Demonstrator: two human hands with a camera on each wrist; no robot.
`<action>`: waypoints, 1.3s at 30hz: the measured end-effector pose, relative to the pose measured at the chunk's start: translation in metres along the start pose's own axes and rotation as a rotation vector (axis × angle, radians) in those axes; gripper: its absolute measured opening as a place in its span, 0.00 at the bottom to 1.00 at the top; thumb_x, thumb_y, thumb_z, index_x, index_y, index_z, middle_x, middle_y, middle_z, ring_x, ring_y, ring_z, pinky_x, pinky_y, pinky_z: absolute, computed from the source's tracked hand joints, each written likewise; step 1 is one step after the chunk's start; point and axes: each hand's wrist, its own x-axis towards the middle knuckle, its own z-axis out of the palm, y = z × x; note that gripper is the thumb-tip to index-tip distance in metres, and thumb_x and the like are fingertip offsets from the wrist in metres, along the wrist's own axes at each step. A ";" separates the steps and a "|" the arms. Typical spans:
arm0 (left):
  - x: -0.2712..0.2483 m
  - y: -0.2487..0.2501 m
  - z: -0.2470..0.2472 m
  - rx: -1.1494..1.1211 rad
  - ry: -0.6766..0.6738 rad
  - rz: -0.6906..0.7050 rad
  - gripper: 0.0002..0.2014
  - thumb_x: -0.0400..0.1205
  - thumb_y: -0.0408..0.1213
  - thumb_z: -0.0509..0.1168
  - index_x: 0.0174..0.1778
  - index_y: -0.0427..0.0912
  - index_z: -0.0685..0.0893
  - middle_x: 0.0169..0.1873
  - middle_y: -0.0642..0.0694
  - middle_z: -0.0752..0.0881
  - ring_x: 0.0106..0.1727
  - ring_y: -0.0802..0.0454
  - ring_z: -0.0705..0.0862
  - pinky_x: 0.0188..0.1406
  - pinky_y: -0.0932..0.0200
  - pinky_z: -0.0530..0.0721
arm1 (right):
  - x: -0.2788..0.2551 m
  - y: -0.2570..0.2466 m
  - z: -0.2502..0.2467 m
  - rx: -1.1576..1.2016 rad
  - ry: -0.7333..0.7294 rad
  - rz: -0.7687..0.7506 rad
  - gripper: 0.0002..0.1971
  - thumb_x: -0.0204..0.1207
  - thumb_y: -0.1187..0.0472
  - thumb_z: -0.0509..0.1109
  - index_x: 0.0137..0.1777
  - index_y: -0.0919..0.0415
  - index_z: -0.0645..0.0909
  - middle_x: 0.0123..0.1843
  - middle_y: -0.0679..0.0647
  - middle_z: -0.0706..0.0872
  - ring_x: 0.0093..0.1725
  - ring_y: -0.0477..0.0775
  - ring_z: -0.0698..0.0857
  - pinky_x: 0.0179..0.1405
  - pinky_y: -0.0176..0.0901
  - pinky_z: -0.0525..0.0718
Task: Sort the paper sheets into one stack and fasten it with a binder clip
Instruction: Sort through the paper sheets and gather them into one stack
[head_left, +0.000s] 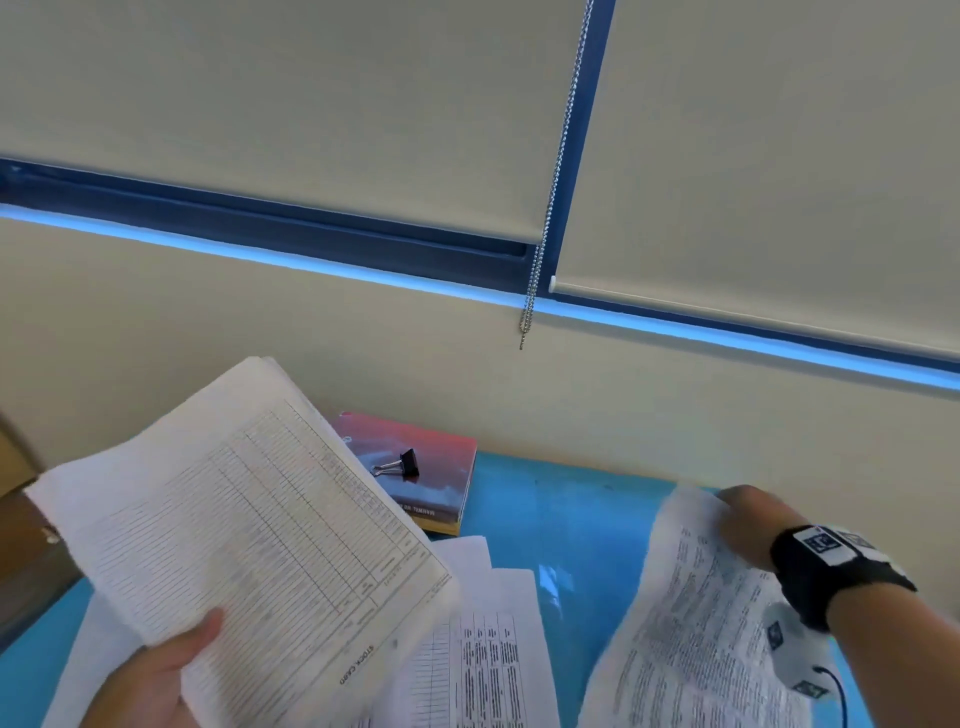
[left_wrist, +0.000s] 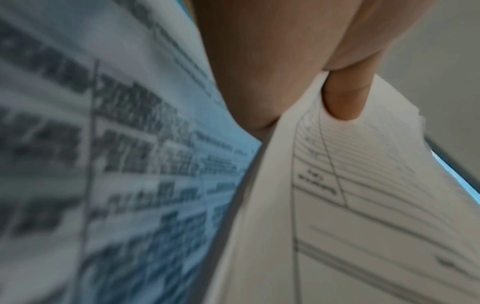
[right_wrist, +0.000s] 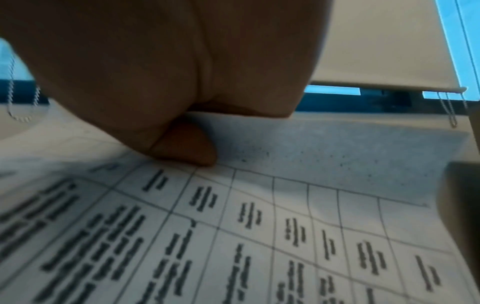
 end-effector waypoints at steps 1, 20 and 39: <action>-0.011 0.058 -0.078 0.057 -0.086 0.150 0.23 0.81 0.40 0.64 0.73 0.44 0.79 0.67 0.35 0.84 0.70 0.30 0.78 0.72 0.26 0.67 | -0.008 0.001 -0.015 0.029 0.023 -0.006 0.11 0.76 0.70 0.60 0.43 0.58 0.83 0.44 0.56 0.88 0.48 0.59 0.86 0.42 0.42 0.80; 0.012 0.070 -0.183 0.038 -0.094 0.155 0.19 0.88 0.40 0.53 0.73 0.41 0.77 0.69 0.30 0.81 0.72 0.25 0.75 0.72 0.22 0.65 | -0.073 -0.195 0.062 -0.220 -0.340 -0.462 0.16 0.70 0.54 0.69 0.55 0.59 0.84 0.60 0.59 0.86 0.57 0.62 0.85 0.55 0.48 0.82; 0.016 0.069 -0.185 -0.010 -0.068 0.176 0.18 0.90 0.36 0.51 0.69 0.31 0.77 0.69 0.23 0.78 0.73 0.23 0.73 0.77 0.26 0.62 | -0.058 -0.214 0.098 -0.212 -0.299 -0.441 0.09 0.73 0.55 0.74 0.49 0.50 0.77 0.50 0.49 0.81 0.49 0.56 0.79 0.51 0.46 0.76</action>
